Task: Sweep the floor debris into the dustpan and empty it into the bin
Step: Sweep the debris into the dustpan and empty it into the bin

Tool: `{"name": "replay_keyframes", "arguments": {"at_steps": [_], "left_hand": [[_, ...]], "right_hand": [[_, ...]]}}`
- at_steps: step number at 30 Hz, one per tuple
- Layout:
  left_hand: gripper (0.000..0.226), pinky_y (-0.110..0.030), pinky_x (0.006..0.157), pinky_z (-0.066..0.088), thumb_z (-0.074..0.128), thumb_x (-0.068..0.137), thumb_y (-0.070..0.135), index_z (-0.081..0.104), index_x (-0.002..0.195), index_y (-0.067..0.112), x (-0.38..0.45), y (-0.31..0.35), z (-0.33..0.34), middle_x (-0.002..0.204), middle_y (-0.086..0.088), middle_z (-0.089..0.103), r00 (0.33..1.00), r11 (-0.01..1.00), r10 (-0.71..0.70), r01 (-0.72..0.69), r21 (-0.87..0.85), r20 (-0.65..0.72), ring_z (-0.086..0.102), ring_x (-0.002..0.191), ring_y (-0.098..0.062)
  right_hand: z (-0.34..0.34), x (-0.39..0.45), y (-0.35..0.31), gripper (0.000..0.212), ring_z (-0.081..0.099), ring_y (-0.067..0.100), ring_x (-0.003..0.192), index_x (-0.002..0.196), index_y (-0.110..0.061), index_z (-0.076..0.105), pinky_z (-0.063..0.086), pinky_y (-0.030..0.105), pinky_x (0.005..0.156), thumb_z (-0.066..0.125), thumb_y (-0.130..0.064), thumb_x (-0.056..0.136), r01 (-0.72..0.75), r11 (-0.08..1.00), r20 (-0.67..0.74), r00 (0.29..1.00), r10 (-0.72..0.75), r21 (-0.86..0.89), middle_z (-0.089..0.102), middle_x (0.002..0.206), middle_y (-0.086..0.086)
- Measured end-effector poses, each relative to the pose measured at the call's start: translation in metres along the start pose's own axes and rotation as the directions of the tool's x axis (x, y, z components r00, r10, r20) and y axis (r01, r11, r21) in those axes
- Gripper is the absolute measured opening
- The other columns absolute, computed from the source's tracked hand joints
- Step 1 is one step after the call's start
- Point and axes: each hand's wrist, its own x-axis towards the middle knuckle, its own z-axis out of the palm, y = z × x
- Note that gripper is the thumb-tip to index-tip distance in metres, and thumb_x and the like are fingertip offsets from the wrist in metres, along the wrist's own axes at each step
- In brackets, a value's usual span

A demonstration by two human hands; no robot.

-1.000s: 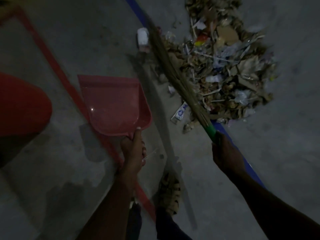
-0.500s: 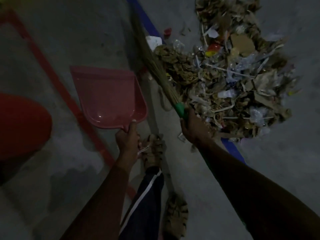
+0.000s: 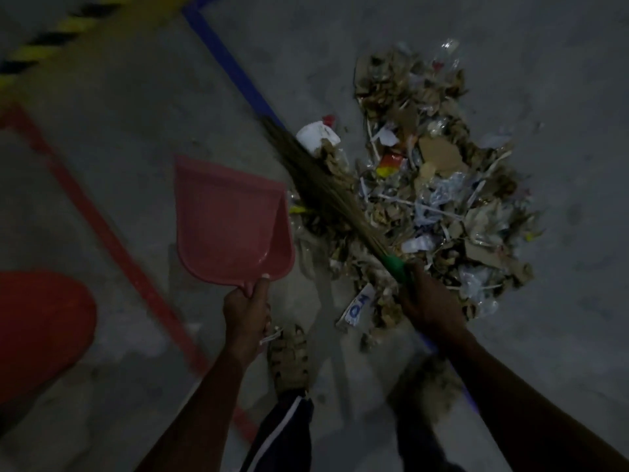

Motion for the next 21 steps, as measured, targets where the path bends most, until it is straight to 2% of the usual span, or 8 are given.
{"name": "replay_keyframes", "arguments": {"at_steps": [3,6,10,13,16,19,21], "left_hand": [[0.035,-0.020,0.039,0.028,0.067,0.097,0.034,0.047,0.078,0.012,-0.002,0.016,0.041,0.060,-0.008,0.039,0.998,0.999,0.045,-0.046,0.022,0.037,0.035,0.039,-0.015],[0.035,-0.021,0.038,0.029,0.068,0.095,0.036,0.049,0.080,0.010,-0.002,0.025,0.087,0.061,-0.010,0.039,0.999,0.999,0.036,-0.036,-0.012,0.009,0.035,0.038,-0.017],[0.039,-0.022,0.042,0.028,0.067,0.094,0.039,0.045,0.073,0.014,-0.013,0.028,0.149,0.058,-0.010,0.039,0.999,0.996,0.000,-0.004,-0.087,-0.045,0.033,0.036,-0.016],[0.046,-0.021,0.043,0.029,0.065,0.093,0.044,0.047,0.063,0.014,-0.022,0.030,0.193,0.048,-0.005,0.042,0.994,0.995,-0.073,0.067,-0.074,-0.077,0.036,0.033,-0.017],[0.041,-0.020,0.040,0.030,0.068,0.089,0.045,0.053,0.075,0.010,-0.028,0.029,0.235,0.057,-0.012,0.043,0.988,0.992,-0.102,0.093,-0.085,-0.113,0.038,0.035,-0.018],[0.030,-0.020,0.035,0.030,0.069,0.092,0.034,0.053,0.088,0.010,-0.033,0.028,0.272,0.057,-0.009,0.041,0.989,0.988,-0.088,0.073,-0.133,-0.116,0.038,0.033,-0.017],[0.025,-0.019,0.034,0.029,0.067,0.095,0.028,0.050,0.088,0.011,-0.038,0.031,0.294,0.056,-0.008,0.038,0.992,0.986,-0.076,0.060,-0.154,-0.098,0.035,0.032,-0.014]], "right_hand": [[-0.029,-0.008,0.042,0.054,0.066,0.032,0.083,0.138,-0.019,0.045,0.040,0.029,0.057,0.066,-0.031,0.089,0.010,1.000,-0.087,0.996,-0.012,-0.026,0.064,0.114,0.011],[-0.044,0.002,0.083,0.059,0.067,0.032,0.076,0.134,-0.019,0.049,0.044,0.031,0.052,0.074,-0.027,0.082,0.012,1.000,-0.171,0.985,-0.016,-0.028,0.064,0.115,0.010],[-0.067,0.041,0.128,0.056,0.064,0.031,0.082,0.134,-0.026,0.044,0.047,0.033,0.055,0.069,-0.023,0.084,-0.008,1.000,-0.230,0.973,0.003,-0.021,0.056,0.117,0.005],[-0.092,0.087,0.145,0.049,0.060,0.038,0.088,0.130,-0.023,0.047,0.045,0.039,0.060,0.067,-0.019,0.086,-0.050,0.998,-0.312,0.949,0.034,-0.042,0.054,0.117,0.009],[-0.124,0.140,0.159,0.047,0.059,0.041,0.084,0.131,-0.026,0.047,0.043,0.038,0.055,0.062,-0.016,0.087,-0.090,0.993,-0.378,0.924,0.057,-0.071,0.053,0.118,0.011],[-0.151,0.189,0.168,0.051,0.059,0.040,0.088,0.133,-0.030,0.044,0.045,0.040,0.059,0.059,-0.016,0.087,-0.108,0.991,-0.390,0.918,0.070,-0.077,0.051,0.119,0.010],[-0.168,0.216,0.165,0.053,0.058,0.038,0.087,0.134,-0.029,0.043,0.048,0.042,0.061,0.059,-0.015,0.086,-0.094,0.993,-0.387,0.920,0.057,-0.077,0.049,0.121,0.010]]}}
